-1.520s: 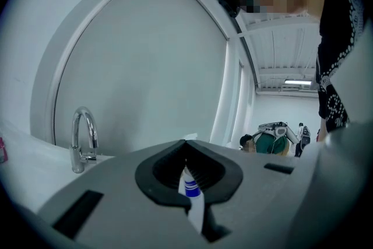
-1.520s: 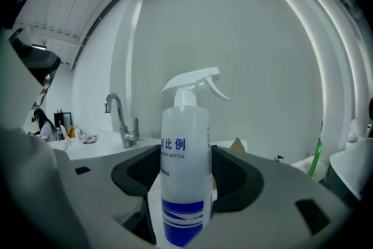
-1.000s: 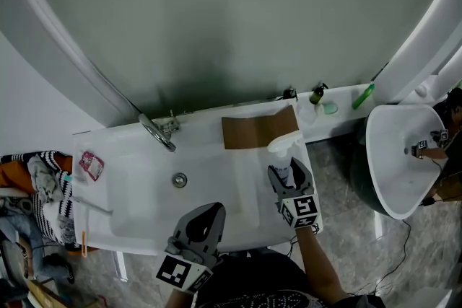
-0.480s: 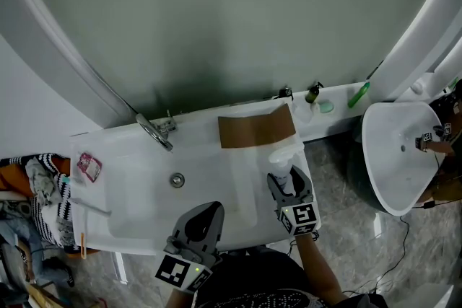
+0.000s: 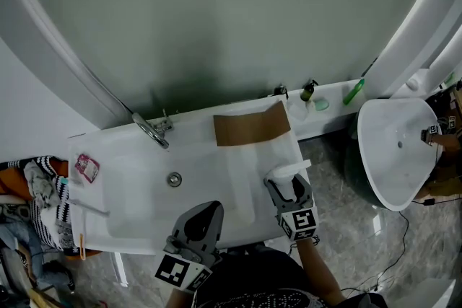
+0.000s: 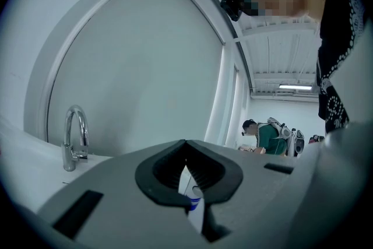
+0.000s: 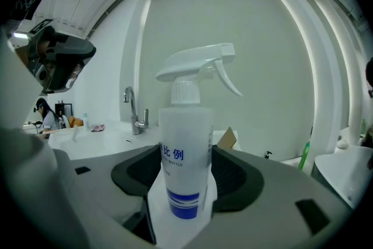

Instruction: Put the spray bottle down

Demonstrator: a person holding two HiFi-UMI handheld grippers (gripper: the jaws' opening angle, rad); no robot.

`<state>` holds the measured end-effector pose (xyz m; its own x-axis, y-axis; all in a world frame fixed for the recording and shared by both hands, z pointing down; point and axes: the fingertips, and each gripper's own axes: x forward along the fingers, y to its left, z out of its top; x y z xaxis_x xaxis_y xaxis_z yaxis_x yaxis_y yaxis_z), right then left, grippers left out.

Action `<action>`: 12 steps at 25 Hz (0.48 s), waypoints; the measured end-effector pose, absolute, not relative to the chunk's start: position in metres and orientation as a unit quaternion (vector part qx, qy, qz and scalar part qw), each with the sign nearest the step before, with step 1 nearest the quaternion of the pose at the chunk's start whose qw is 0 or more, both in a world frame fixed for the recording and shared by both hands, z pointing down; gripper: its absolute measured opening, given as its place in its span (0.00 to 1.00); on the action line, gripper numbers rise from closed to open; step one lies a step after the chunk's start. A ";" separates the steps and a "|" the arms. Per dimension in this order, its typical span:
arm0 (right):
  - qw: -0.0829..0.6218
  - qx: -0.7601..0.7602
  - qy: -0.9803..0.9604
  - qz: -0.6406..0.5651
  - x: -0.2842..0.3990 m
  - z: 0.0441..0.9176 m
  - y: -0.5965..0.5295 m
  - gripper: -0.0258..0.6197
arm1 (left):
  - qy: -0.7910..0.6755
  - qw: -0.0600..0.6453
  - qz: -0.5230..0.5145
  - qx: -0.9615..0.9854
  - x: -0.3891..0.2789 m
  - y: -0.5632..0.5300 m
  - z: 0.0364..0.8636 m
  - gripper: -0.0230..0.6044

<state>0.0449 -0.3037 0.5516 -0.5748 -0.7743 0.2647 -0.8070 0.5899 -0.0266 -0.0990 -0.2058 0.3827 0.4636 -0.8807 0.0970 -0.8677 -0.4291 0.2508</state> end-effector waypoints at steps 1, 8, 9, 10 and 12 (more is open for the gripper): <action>0.116 0.446 -0.885 0.072 0.044 0.552 -0.302 0.47 | -0.516 0.134 -0.025 0.846 -0.098 -0.205 0.383 0.04; 0.121 0.448 -0.883 0.073 0.043 0.551 -0.301 0.47 | -0.523 0.137 -0.048 0.839 -0.096 -0.201 0.371 0.04; 0.122 0.448 -0.882 0.074 0.043 0.551 -0.301 0.47 | -0.524 0.138 -0.049 0.839 -0.096 -0.199 0.371 0.04; 0.123 0.448 -0.882 0.075 0.043 0.552 -0.301 0.47 | -0.523 0.138 -0.048 0.839 -0.096 -0.197 0.371 0.04; 0.124 0.445 -0.883 0.081 0.042 0.552 -0.301 0.47 | -0.521 0.142 -0.042 0.841 -0.097 -0.193 0.375 0.04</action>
<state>0.0420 -0.3010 0.5523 -0.5740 -0.7655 0.2908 -0.8056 0.5915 -0.0331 -0.0967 -0.1926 0.3751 0.4540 -0.8876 0.0778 -0.8639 -0.4171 0.2823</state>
